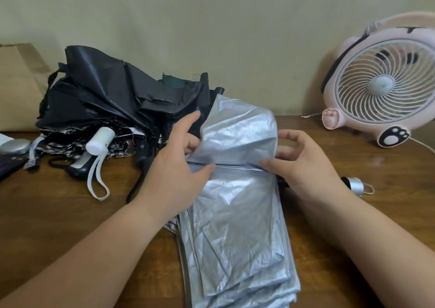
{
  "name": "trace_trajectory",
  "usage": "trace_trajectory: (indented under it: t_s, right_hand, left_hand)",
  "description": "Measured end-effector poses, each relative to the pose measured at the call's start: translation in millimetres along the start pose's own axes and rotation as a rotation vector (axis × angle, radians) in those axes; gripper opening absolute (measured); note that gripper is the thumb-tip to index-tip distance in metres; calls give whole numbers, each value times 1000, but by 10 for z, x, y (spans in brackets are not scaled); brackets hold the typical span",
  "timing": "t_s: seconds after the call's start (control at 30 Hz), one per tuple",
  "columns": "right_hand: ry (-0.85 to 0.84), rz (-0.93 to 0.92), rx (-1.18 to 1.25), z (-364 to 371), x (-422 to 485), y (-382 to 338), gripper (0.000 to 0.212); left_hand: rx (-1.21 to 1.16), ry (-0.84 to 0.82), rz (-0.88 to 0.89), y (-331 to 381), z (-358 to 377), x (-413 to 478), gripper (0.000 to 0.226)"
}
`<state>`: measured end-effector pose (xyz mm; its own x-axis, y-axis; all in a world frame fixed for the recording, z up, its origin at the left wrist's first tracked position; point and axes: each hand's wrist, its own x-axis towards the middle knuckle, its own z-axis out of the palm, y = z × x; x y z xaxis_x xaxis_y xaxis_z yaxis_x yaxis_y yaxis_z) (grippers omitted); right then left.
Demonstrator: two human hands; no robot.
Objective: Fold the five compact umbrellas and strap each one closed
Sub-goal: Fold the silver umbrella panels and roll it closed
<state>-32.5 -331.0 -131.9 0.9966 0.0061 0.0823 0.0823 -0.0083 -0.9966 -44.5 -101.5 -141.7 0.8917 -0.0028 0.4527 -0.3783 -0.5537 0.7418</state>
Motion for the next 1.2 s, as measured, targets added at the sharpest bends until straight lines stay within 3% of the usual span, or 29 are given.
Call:
trace_trajectory:
  t_s: [0.23,0.33,0.5,0.6,0.8,1.2]
  right_hand:
    - [-123,-139,347,0,-110,-119,91]
    - [-213,-204,387,-32,-143,-172,86]
    - [-289,-250,254,-144,-212,-243,65]
    - [-351,-246,186,-221,-260,-307,47]
    - [-288,-181,130,-253,-256,-336,43]
    - [-277,-238,99,-321,-212,-343,41]
  left_hand:
    - [-362,-81,-27,361,-98,-127,98]
    - [-489,-71,-17,467,-131,-160,89]
    - [-632,-78,52,584,-174,-231,70]
    - [-623,-91,17,606,-152,-268,59]
    - [-663,-80,-104,525,-60,-286,34]
    - [-570,49,-62,480,-83,-265,32]
